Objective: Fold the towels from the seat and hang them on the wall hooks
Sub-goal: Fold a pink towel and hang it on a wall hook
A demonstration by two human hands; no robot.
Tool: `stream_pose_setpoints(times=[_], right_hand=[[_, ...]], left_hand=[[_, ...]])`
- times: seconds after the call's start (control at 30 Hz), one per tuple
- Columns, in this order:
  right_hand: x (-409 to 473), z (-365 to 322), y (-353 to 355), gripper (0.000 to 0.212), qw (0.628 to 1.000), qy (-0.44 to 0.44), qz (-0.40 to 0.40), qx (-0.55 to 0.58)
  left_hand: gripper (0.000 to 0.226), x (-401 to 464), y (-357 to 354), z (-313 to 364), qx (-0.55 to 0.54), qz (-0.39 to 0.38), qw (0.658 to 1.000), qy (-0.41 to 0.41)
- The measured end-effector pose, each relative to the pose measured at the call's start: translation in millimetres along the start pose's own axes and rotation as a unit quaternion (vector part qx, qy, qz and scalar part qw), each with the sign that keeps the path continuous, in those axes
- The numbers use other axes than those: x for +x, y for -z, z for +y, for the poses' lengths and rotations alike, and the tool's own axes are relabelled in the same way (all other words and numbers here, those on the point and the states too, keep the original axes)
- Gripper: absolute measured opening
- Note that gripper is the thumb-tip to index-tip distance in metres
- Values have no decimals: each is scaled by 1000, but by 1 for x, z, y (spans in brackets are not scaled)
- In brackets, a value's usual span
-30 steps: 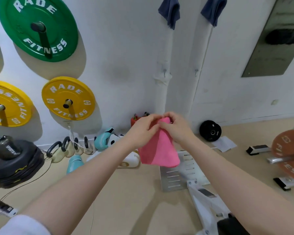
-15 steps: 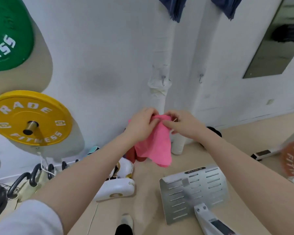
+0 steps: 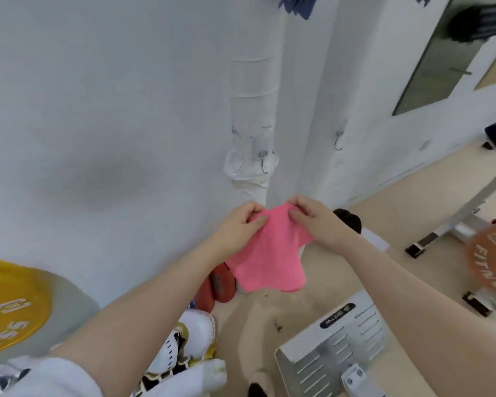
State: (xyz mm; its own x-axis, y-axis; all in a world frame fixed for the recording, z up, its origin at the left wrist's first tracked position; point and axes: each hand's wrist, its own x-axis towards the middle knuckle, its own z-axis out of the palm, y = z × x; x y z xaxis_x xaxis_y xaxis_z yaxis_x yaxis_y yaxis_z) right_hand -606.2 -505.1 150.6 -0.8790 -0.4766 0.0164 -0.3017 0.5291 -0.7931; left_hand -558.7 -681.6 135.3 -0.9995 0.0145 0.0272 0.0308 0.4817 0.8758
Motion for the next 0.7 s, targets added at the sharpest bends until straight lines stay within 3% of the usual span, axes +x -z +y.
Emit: stream_pose_setpoints(times=[0.23,0.33,0.57,0.7], right_hand=[[114,45,10,11,994,-50,59,74],[165,64,13,9,990,-71,78,88],[244,109,-2,16,988,-148,47,25],[252,118,-25,13,981,-184,40,38]], left_hand=[[15,111,-1,-23,-56,45,995,70],[6,155,0,-32,-55,77,991,92],[13,218,-9,-76,66,136,967,204],[15,223,-14,-83,123,150,956,219]])
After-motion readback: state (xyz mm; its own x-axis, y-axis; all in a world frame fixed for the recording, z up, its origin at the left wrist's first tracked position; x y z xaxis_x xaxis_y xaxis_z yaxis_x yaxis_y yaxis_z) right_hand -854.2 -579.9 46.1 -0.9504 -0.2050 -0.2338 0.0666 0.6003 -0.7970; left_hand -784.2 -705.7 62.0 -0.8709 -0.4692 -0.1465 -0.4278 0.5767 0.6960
